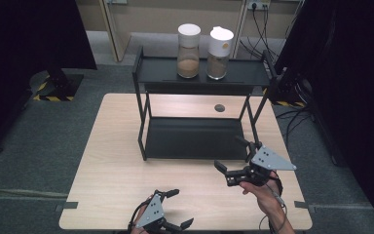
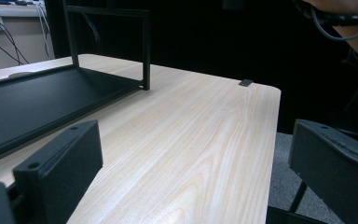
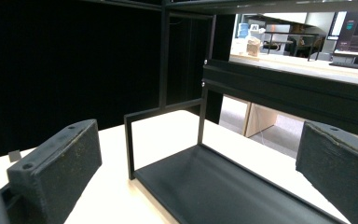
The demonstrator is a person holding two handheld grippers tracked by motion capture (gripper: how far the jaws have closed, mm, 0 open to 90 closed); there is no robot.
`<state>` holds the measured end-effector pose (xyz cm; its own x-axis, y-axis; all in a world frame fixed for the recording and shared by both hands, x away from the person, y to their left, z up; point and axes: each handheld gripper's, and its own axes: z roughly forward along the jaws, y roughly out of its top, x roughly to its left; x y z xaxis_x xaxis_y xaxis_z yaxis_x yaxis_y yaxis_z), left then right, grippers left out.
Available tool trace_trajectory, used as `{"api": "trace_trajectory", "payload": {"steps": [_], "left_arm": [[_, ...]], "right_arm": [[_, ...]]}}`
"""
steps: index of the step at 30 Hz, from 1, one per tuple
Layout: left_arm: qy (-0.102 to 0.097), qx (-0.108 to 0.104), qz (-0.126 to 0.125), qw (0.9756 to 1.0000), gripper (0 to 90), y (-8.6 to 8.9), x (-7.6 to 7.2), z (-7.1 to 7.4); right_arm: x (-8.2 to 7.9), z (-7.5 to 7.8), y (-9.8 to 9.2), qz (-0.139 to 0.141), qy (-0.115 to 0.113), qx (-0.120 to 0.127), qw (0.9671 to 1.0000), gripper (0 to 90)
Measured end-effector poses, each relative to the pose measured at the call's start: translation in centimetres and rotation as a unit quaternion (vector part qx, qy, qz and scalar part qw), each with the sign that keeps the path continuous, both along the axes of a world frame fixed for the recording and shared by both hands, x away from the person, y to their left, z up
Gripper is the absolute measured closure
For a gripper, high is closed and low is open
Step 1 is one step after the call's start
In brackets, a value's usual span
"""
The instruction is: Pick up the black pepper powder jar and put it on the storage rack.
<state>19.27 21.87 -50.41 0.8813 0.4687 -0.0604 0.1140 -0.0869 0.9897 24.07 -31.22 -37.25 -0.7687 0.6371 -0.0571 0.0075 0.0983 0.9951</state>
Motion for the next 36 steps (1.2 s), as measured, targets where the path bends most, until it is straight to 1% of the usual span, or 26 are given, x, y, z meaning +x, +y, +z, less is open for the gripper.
{"api": "trace_trajectory", "payload": {"steps": [8,12,16,19,22,24,36], "left_arm": [[-0.001,0.0,0.001,1.0,2.3,0.0,0.0,0.0],[-0.001,-0.003,0.003,1.0,2.3,0.1,0.0,0.0],[-0.001,-0.005,0.004,1.0,2.3,0.1,0.0,-0.1],[-0.001,-0.005,0.005,1.0,2.3,0.1,0.0,-0.1],[-0.001,-0.006,0.007,1.0,2.3,0.2,-0.1,-0.1],[-0.002,-0.007,0.007,1.0,2.3,0.2,-0.1,0.0],[-0.003,-0.007,0.008,0.9999,2.3,0.2,-0.1,-0.1]], "right_arm": [[-0.9,-0.7,0.1,0.011,0.003,-0.01,0.9999,0.6],[-1.2,-1.2,0.2,0.018,0.008,-0.01,0.9998,0.6],[-1.7,-1.7,0.3,0.023,0.013,-0.014,0.9995,0.6],[-2.0,-2.2,0.3,0.026,0.015,-0.012,0.9995,0.6],[-2.4,-2.8,0.4,0.027,0.016,-0.016,0.9994,0.6],[-2.6,-3.2,0.4,0.031,0.023,-0.014,0.9991,0.6],[-3.9,-5.0,0.7,0.038,0.034,-0.012,0.9986,0.6]]}}
